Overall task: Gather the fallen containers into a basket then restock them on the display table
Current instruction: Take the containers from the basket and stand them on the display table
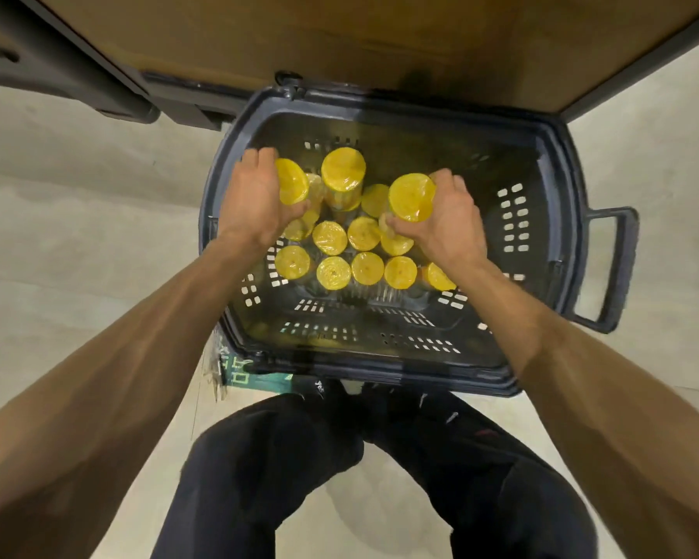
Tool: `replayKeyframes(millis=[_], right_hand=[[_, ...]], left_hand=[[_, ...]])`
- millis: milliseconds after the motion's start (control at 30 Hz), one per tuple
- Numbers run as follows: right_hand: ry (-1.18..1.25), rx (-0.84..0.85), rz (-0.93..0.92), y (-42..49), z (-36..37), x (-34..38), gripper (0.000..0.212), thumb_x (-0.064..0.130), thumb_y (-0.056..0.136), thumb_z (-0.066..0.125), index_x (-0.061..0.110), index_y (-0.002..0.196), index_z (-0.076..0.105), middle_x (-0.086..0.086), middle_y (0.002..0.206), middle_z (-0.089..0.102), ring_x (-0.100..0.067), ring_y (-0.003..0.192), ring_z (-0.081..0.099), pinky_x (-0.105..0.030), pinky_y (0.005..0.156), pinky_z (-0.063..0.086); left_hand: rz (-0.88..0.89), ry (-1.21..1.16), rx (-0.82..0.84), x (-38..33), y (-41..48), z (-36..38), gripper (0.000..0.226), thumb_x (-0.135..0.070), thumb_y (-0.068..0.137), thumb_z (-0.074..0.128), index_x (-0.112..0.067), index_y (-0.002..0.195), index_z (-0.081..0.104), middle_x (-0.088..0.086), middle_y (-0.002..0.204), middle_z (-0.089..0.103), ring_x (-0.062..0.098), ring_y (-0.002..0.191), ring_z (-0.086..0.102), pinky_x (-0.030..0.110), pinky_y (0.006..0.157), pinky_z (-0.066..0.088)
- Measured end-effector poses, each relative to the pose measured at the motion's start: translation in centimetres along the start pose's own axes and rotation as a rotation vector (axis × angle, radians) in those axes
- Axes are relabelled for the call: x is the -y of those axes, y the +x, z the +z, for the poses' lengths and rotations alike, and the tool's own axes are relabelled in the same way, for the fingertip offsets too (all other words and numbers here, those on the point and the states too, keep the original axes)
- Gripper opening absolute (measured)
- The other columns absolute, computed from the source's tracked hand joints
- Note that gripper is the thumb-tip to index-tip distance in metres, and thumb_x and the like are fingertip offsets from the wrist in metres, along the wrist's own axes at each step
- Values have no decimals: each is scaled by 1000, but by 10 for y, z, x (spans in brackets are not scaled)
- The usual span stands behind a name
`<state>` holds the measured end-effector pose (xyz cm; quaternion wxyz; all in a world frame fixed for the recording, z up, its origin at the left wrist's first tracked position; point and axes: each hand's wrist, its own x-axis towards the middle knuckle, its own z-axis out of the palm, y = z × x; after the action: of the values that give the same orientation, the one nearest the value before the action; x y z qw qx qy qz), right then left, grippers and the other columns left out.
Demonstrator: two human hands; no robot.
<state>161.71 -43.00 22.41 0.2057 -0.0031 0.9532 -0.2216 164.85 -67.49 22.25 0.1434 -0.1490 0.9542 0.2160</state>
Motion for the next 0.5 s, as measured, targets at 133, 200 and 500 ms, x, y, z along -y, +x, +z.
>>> replayKeyframes(millis=[133, 200, 500], right_hand=[[83, 14, -1, -48, -54, 17, 68, 51, 70, 82, 13, 115, 48, -3, 110, 54, -23, 96, 56, -33, 71, 42], [148, 23, 21, -74, -86, 31, 70, 52, 68, 83, 15, 116, 47, -2, 109, 56, -20, 94, 56, -33, 71, 44], [270, 3, 33, -181, -239, 96, 74, 56, 65, 83, 19, 118, 48, 4, 102, 61, -16, 89, 60, -32, 68, 49]], left_hand=[[-39, -72, 35, -23, -38, -65, 77, -37, 73, 84, -7, 135, 49, 17, 131, 50, 34, 121, 49, 40, 100, 41], [-53, -108, 45, -38, -60, -103, 76, -38, 69, 86, -8, 131, 52, 18, 125, 53, 34, 116, 51, 40, 96, 42], [48, -207, -51, -117, -181, -271, 79, -55, 65, 78, -9, 126, 56, 12, 117, 64, 31, 107, 58, 34, 82, 43]])
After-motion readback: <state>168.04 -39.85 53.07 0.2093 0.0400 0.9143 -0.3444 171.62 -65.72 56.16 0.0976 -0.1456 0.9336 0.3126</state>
